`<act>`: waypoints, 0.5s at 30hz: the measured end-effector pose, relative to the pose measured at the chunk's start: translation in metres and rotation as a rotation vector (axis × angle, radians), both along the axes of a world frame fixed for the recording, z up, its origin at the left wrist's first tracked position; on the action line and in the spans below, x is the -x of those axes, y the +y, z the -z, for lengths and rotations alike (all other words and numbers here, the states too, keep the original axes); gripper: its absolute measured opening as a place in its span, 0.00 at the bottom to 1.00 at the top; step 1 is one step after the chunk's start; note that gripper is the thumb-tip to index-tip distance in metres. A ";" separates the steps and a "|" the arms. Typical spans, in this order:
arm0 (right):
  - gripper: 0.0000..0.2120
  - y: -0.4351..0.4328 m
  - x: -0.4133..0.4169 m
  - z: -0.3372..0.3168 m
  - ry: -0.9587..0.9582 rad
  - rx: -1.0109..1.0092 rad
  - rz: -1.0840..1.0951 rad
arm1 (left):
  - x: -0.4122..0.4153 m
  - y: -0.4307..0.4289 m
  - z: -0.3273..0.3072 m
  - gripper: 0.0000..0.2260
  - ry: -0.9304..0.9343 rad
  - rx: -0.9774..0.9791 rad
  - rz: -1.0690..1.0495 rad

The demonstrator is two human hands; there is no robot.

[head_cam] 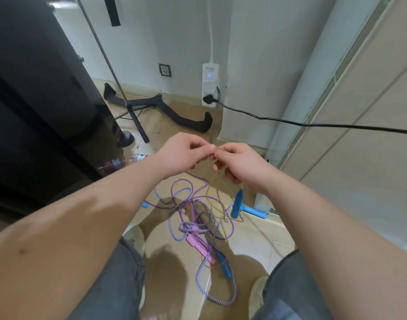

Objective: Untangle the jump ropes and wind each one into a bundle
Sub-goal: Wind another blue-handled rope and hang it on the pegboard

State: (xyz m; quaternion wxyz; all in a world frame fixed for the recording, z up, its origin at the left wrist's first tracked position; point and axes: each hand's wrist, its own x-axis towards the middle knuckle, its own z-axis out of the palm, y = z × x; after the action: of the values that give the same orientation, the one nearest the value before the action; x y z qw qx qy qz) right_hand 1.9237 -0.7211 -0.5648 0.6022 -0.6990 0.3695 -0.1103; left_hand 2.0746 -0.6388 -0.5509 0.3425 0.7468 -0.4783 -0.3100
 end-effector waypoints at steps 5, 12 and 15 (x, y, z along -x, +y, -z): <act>0.08 -0.003 0.008 0.010 0.262 0.011 -0.176 | -0.008 -0.005 -0.006 0.16 -0.029 0.099 -0.260; 0.14 0.005 0.015 0.018 0.663 0.116 -0.490 | -0.024 -0.011 -0.006 0.15 0.538 0.211 -0.574; 0.11 0.004 0.010 0.017 0.427 0.085 -0.344 | -0.020 -0.009 0.001 0.27 0.439 -0.134 -0.476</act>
State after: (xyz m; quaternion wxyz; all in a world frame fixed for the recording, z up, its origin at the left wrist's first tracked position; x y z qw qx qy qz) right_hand 1.9142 -0.7168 -0.5818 0.4906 -0.7835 0.3591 0.1280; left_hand 2.0947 -0.6480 -0.5514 0.4503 0.7739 -0.1839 -0.4056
